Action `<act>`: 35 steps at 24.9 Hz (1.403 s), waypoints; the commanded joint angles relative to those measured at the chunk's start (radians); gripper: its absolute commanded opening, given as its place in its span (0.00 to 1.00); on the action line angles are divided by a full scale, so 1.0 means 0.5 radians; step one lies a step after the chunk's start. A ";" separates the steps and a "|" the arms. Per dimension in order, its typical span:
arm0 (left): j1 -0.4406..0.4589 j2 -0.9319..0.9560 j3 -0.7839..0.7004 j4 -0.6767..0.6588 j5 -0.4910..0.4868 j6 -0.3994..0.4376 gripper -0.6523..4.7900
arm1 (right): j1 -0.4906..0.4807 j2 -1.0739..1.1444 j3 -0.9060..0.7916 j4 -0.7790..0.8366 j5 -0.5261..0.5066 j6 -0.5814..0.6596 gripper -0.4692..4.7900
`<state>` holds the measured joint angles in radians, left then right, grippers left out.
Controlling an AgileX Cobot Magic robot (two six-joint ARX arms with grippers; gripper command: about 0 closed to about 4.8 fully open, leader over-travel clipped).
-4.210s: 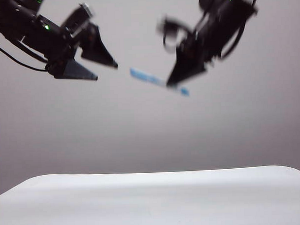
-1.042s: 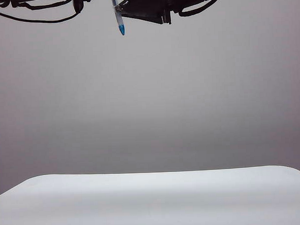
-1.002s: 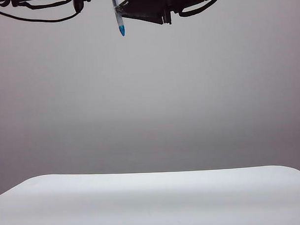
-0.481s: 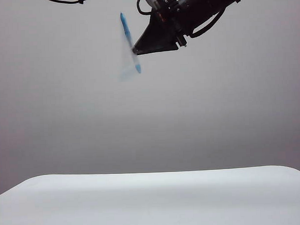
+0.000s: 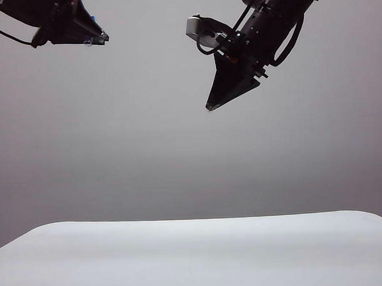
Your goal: Pick up the pen and remove the cap.
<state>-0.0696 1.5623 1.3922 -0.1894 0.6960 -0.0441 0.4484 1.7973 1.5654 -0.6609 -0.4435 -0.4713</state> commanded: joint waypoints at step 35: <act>-0.644 0.683 -0.141 -0.891 -1.103 0.178 1.00 | -0.007 -0.009 -0.605 0.119 0.320 0.295 0.13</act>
<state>-0.3901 1.9297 1.3212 -0.6170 0.1787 0.0483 0.4477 1.7973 1.2686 -0.6201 -0.2951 -0.3523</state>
